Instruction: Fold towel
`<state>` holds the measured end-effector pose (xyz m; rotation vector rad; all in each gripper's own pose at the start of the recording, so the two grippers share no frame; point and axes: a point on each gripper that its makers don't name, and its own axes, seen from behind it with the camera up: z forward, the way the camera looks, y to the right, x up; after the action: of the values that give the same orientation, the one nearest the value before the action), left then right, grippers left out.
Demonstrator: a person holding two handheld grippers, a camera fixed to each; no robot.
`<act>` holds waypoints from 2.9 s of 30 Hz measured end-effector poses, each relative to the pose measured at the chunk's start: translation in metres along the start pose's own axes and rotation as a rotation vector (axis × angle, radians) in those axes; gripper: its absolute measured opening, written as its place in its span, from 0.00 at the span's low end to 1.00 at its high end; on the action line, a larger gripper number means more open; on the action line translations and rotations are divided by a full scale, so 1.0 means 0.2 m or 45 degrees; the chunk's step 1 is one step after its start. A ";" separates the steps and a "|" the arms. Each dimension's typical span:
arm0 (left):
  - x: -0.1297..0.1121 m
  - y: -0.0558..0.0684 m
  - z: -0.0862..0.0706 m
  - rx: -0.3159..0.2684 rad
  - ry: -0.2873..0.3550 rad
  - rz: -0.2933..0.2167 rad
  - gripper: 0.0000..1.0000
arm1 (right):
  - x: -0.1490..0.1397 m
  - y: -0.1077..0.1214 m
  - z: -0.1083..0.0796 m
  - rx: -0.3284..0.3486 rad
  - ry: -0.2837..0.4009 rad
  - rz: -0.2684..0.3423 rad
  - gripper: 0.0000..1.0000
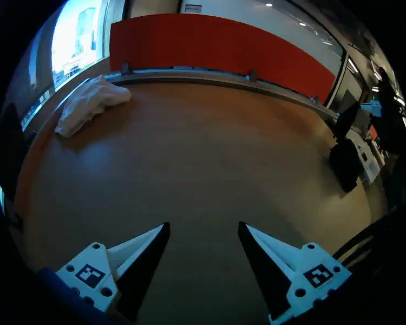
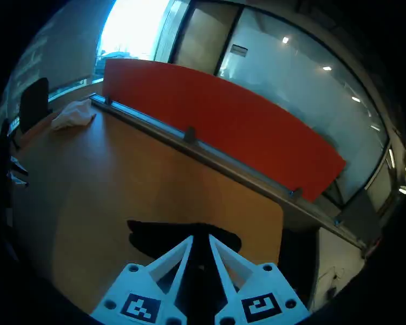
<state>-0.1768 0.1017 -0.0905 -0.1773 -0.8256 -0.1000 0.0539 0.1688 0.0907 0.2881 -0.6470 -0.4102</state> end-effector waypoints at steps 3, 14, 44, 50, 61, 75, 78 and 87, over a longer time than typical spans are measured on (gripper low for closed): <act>0.00 0.01 0.00 -0.001 -0.003 0.005 0.93 | -0.04 0.02 0.00 -0.006 -0.013 0.005 0.05; 0.00 0.04 0.01 -0.008 -0.007 0.018 0.93 | -0.22 0.07 -0.10 -0.035 -0.061 0.047 0.05; -0.04 0.07 -0.03 -0.007 -0.021 0.044 0.93 | -1.17 0.07 -0.24 -0.167 -0.401 0.327 0.05; -0.05 0.06 -0.04 -0.001 -0.021 0.043 0.93 | -1.25 0.07 -0.20 -0.190 -0.451 0.342 0.05; -0.05 0.05 -0.06 0.008 -0.018 0.040 0.93 | -1.31 0.05 -0.16 -0.212 -0.468 0.377 0.08; -0.03 0.05 -0.07 0.005 -0.006 0.044 0.93 | -1.31 0.05 -0.24 -0.261 -0.426 0.401 0.35; -0.03 0.05 -0.07 0.002 -0.003 0.045 0.93 | -1.29 0.04 -0.26 -0.262 -0.408 0.409 0.58; -0.01 0.05 -0.09 -0.004 0.013 0.051 0.93 | -1.22 0.00 -0.29 -0.251 -0.355 0.410 0.91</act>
<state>-0.1640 0.1083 -0.1053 -0.1958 -0.8116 -0.0644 -0.0855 0.2875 -0.0802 -0.0644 -0.9029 -0.2024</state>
